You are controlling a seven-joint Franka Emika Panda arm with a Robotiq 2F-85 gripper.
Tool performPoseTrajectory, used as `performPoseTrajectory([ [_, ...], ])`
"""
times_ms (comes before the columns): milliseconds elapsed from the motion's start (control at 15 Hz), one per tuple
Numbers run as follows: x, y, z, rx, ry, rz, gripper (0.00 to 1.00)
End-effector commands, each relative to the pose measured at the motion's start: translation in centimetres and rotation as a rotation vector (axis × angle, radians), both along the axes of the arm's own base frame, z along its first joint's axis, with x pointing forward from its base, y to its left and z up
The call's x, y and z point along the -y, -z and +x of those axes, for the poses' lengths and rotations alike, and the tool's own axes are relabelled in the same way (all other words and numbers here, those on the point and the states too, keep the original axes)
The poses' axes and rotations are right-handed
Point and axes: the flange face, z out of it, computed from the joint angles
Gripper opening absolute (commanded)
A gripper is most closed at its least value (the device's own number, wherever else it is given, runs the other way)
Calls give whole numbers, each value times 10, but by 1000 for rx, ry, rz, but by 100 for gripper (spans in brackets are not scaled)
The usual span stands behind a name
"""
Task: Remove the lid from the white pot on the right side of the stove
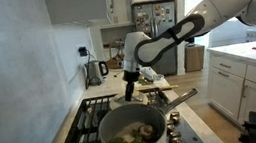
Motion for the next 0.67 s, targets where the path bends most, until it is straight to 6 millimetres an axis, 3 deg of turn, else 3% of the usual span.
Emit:
performPoseTrajectory([
  [0, -1, -14, 9, 20, 14, -9, 0],
  [67, -1, -13, 11, 19, 16, -9, 0],
  [133, -1, -12, 11, 18, 19, -8, 17],
  [200, -1, -12, 12, 18, 19, -8, 26],
  [600, -1, -33, 16, 44, 22, -6, 70],
])
